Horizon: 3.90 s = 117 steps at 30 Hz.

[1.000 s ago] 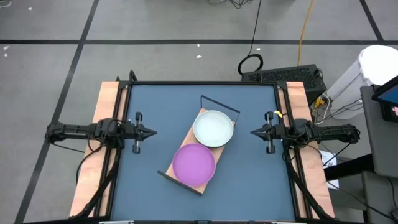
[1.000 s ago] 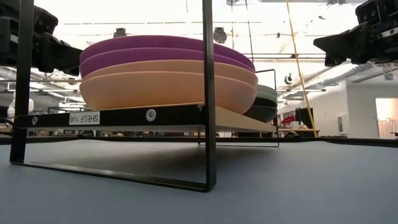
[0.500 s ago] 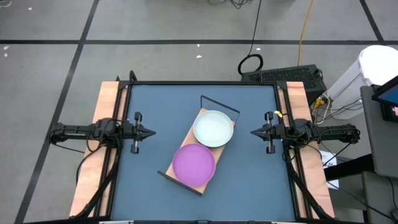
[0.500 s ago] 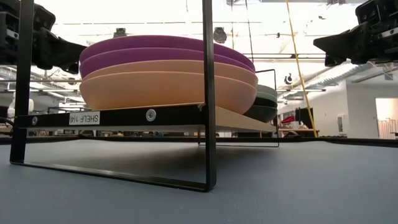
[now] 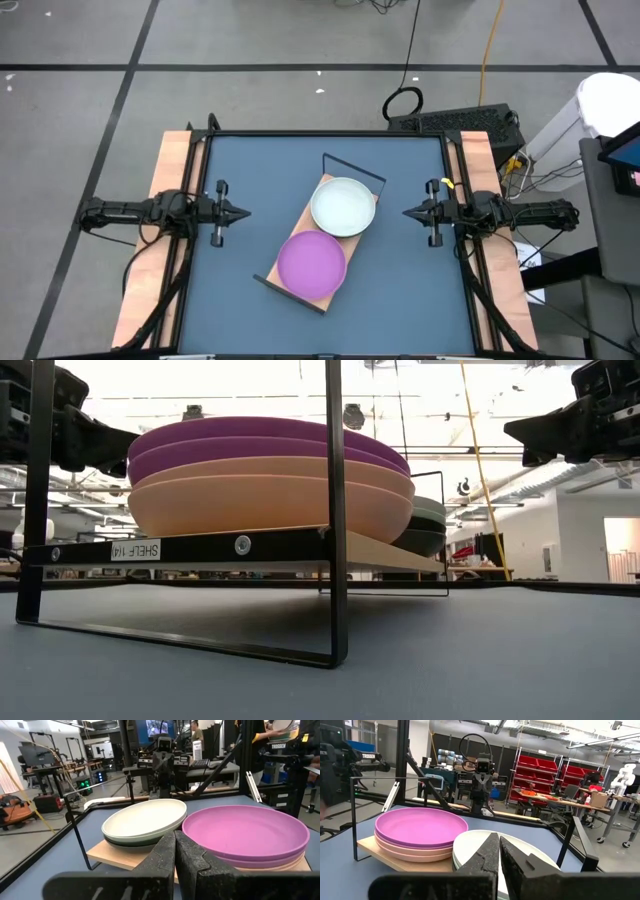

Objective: Place and stack plates onto a shelf
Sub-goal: Return to Home Position

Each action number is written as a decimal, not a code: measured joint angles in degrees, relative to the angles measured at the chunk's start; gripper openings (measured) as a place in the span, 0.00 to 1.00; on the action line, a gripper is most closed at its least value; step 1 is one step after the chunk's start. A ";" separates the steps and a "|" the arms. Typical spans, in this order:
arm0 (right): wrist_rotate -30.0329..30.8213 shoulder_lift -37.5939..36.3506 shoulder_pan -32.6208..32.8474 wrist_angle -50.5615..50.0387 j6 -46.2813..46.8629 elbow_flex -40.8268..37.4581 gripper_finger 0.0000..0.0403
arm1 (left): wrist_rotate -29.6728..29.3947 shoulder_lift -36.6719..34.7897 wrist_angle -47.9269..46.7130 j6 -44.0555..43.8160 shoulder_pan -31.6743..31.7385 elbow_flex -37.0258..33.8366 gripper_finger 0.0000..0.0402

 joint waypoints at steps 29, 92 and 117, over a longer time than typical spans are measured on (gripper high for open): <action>-0.17 -0.02 0.01 -3.15 10.50 0.00 0.00 | -0.09 0.00 0.02 0.03 0.00 0.01 0.01; -0.15 -0.02 0.01 -0.35 10.29 0.02 0.00 | -0.11 0.00 0.02 0.03 0.00 0.01 0.01; -0.17 0.00 0.01 -0.35 10.29 0.02 0.00 | -0.10 0.00 0.01 0.03 0.00 0.01 0.01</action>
